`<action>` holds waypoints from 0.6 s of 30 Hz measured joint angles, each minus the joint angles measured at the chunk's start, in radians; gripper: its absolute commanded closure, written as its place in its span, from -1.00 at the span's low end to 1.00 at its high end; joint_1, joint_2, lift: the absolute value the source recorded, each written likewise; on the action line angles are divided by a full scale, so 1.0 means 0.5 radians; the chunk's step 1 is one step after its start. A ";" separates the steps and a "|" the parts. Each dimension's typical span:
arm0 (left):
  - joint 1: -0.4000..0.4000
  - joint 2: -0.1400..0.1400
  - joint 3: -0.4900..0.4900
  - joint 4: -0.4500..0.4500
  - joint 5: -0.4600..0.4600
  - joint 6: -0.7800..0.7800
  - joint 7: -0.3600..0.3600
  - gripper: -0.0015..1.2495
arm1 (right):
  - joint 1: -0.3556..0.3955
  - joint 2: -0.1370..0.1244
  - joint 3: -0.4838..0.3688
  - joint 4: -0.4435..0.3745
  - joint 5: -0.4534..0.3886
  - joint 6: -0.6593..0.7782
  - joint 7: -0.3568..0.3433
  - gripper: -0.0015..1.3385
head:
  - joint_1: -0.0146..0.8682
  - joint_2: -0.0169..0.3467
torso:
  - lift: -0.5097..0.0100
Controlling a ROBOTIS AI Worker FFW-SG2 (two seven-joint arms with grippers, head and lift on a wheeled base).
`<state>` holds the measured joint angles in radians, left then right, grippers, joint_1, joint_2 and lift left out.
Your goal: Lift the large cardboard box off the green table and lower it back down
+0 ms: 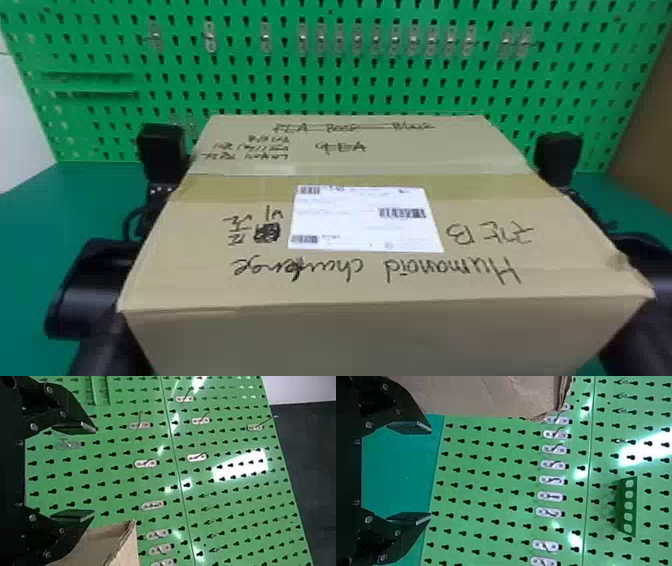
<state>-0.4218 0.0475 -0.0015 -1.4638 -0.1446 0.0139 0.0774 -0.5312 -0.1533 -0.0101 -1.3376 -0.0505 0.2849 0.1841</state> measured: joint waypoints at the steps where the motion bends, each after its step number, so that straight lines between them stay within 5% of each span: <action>1: 0.007 0.000 -0.002 0.000 0.000 0.000 0.004 -0.21 | 0.007 0.000 -0.001 0.000 0.000 -0.001 0.000 -0.28 | 0.18 -0.63 | 0.15; 18: 0.135 -0.028 -0.016 0.012 0.019 -0.004 0.048 -0.21 | 0.164 0.009 -0.023 0.004 0.026 -0.051 0.000 -0.28 | 0.18 -0.63 | 0.15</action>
<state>-0.3545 0.0333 -0.0096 -1.4580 -0.1350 0.0120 0.1014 -0.4492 -0.1490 -0.0214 -1.3355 -0.0375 0.2593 0.1840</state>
